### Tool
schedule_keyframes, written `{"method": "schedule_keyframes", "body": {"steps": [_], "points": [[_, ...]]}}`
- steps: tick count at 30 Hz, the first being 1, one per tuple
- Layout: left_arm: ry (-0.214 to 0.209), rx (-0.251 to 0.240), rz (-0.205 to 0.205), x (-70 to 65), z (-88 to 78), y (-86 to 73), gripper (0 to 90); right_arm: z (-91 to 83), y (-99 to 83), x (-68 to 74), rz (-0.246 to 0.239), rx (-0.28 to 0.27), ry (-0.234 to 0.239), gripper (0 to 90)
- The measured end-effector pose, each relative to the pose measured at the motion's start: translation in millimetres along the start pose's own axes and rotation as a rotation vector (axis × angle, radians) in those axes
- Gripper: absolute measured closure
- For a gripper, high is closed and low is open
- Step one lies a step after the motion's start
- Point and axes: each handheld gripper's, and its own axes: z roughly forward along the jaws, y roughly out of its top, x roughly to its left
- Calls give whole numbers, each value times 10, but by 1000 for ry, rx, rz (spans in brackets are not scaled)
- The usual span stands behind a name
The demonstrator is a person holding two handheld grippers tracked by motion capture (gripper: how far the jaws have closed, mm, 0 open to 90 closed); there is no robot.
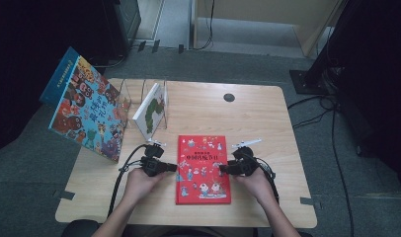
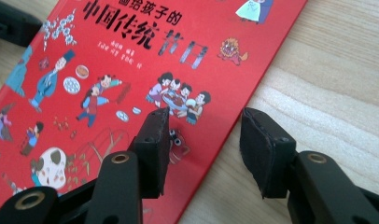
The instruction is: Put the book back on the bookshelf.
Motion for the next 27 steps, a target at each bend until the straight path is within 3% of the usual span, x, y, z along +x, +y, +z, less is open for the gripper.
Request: {"method": "schedule_keyframes", "body": {"steps": [7, 14, 27], "points": [[-13, 2, 8, -54, 43, -5, 900, -18, 99, -64, 86, 59, -22, 558], [7, -6, 10, -84, 47, -9, 900, -13, 180, -64, 164, 123, -23, 576], [14, -13, 15, -93, 46, -24, 900, -18, 232, -73, 180, 155, -24, 585]]}}
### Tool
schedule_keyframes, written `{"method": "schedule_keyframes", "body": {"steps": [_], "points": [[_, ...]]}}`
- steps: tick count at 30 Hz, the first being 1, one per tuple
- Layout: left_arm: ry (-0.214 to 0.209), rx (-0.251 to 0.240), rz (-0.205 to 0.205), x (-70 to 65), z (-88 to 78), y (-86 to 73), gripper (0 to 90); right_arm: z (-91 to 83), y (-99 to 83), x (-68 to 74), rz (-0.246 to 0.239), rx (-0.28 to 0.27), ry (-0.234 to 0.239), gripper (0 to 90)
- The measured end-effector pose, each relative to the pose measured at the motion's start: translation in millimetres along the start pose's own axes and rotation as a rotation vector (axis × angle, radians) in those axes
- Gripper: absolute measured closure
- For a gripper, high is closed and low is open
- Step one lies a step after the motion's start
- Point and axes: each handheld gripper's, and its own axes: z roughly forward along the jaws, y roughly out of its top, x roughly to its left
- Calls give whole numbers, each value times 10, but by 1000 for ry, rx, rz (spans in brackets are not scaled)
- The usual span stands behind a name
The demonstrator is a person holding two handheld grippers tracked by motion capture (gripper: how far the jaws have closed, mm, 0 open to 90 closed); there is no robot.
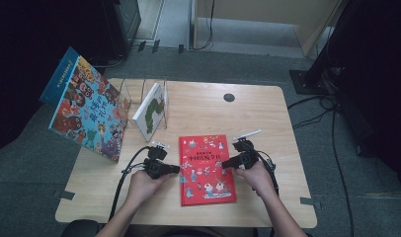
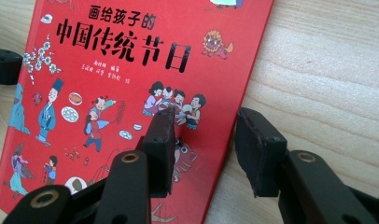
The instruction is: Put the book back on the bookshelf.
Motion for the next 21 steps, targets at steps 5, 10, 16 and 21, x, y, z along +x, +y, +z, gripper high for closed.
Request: {"method": "schedule_keyframes", "body": {"steps": [5, 10, 16, 21], "points": [[0, 0, 1, 0, 0, 0, 900, -8, 13, 13, 2, 14, -8, 583], [1, 0, 3, -2, -2, -3, 900, -36, 20, 24, -2, 11, -6, 584], [4, -1, 0, -10, -3, -6, 900, -147, 50, 75, -44, -9, -1, 598], [3, -2, 1, -6, -2, -6, 900, -230, 85, 118, -57, -17, 8, 596]]}}
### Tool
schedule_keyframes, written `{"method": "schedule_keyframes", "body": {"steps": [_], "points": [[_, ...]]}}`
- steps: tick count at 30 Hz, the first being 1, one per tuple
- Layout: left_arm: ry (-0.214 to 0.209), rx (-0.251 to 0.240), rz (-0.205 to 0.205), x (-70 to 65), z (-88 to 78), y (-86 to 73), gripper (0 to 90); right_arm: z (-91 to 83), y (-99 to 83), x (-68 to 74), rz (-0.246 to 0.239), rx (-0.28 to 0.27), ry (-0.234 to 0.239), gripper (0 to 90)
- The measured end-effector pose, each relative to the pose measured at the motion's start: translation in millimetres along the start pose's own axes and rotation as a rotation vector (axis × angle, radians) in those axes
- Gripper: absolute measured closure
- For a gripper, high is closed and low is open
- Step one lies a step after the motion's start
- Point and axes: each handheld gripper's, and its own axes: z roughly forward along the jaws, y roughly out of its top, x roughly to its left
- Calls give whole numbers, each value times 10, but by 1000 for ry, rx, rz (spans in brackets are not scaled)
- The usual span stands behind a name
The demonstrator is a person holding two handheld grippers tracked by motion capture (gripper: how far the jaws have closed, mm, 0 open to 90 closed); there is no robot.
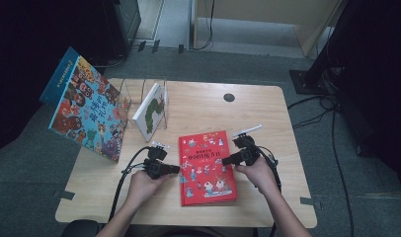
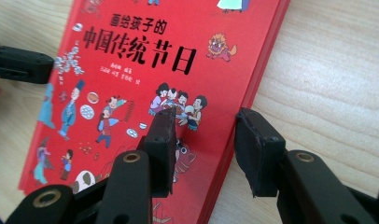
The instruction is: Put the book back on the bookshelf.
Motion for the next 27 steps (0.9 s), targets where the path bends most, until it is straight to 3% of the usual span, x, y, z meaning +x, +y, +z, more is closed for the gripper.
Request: {"method": "schedule_keyframes", "body": {"steps": [2, 5, 7, 10, 15, 22, 24, 27], "points": [[5, 3, 7, -3, -2, 3, 900, -62, 25, 16, -1, -22, 37, 618], [9, 6, 12, -5, -3, 8, 900, -155, 73, 77, -28, -37, 46, 642], [-3, -2, -5, 11, -2, 13, 900, -193, 112, 115, -39, -36, 56, 647], [-4, -5, -5, 16, -1, 16, 893, -233, 172, 174, -38, -41, 80, 656], [-5, -6, -7, 14, -1, 14, 894, -241, 283, 269, -38, -69, 174, 700], [-7, -23, -7, 29, -4, 10, 878, -142, 485, 450, -50, -29, 266, 789], [-40, -37, -31, 60, -11, 18, 854, -148, 527, 467, -61, -15, 259, 802], [-34, -46, -39, 70, -32, 33, 801, -165, 582, 477, -60, 6, 262, 820]]}}
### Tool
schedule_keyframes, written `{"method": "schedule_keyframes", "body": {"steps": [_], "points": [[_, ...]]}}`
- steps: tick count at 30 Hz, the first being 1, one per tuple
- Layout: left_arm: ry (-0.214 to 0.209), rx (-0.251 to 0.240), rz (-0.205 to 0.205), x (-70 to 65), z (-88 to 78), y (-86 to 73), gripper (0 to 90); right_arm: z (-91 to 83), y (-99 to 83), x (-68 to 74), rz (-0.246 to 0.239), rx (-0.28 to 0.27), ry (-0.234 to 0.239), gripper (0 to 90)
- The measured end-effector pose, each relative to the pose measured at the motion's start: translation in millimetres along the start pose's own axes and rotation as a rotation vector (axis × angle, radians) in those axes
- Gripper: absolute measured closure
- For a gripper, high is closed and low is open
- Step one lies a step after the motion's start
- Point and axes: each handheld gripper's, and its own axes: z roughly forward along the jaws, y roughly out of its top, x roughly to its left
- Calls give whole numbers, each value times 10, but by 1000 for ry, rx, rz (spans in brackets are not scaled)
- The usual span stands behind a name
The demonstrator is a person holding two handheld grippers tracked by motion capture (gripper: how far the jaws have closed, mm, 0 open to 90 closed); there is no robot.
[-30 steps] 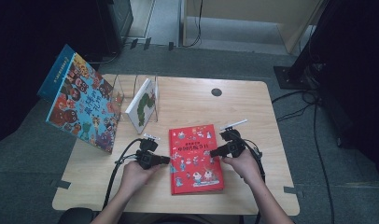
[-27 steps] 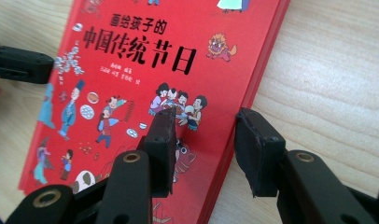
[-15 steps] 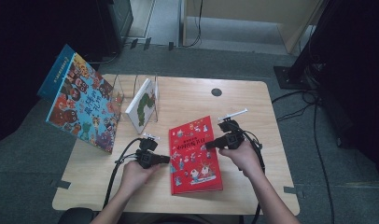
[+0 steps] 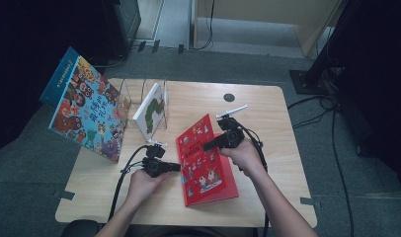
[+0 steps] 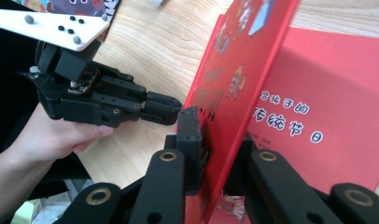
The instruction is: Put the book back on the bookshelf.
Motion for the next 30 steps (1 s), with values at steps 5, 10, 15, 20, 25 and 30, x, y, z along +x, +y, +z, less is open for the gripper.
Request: {"method": "schedule_keyframes", "body": {"steps": [5, 10, 15, 20, 25, 30], "points": [[9, -12, 0, 25, -22, 2, 672, -53, 96, 50, -61, 39, -32, 838], [15, -24, 9, 34, -43, 3, 595, -99, 160, 158, -97, 82, -78, 865], [3, -38, 16, 29, -37, 7, 511, -100, 194, 227, -109, 113, -91, 883], [6, -44, 26, 16, -40, 2, 431, -99, 227, 308, -129, 138, -112, 884], [-2, -41, 35, 11, -41, 0, 400, -103, 261, 366, -148, 158, -130, 884], [-25, -47, 40, -14, -45, 7, 384, -193, 296, 421, -173, 124, -148, 885]]}}
